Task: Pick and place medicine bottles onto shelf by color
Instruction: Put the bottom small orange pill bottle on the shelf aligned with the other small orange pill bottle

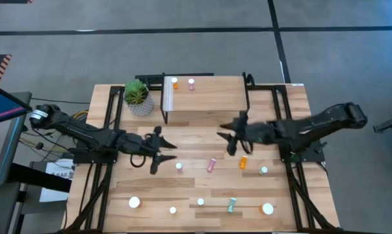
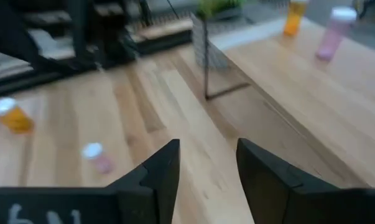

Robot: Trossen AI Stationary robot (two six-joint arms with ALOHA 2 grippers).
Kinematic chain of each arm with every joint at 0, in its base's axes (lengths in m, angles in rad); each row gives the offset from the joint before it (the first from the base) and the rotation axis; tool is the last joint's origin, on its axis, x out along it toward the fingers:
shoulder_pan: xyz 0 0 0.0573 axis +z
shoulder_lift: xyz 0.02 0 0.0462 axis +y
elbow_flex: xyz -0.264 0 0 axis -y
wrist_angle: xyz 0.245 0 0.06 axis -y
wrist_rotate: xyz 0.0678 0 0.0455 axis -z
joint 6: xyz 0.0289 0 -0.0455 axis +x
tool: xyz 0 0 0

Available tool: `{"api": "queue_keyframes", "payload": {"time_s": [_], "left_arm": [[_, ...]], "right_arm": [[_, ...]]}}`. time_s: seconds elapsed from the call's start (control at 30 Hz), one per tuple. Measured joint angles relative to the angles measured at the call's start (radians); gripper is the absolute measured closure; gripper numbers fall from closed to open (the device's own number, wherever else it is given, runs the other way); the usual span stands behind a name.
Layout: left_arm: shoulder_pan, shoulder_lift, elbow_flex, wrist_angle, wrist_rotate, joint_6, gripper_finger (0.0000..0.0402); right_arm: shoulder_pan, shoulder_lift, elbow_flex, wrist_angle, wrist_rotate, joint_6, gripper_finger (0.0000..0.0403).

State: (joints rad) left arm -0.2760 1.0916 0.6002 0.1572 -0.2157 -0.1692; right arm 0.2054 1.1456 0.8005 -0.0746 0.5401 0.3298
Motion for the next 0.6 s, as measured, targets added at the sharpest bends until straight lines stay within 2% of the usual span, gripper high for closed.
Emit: {"api": "queue_keyframes", "payload": {"time_s": [0.13,0.3,0.4,0.6], "left_arm": [[-0.007,0.105,0.129,-0.160,0.040,0.006,0.0227],[-0.006,0.233,0.270,-0.346,0.073,0.012,0.0227],[-0.006,0.315,0.331,-0.426,0.115,0.007,0.0227],[-0.006,0.458,0.395,-0.529,0.184,-0.017,0.0226]], "right_arm": [[0.163,-0.034,-0.053,0.093,0.187,-0.037,0.0231],[0.313,-0.026,-0.056,0.094,0.384,-0.042,0.0235],[0.366,-0.012,-0.058,0.080,0.440,-0.043,0.0237],[0.401,-0.034,-0.057,0.068,0.455,-0.050,0.0237]]}}
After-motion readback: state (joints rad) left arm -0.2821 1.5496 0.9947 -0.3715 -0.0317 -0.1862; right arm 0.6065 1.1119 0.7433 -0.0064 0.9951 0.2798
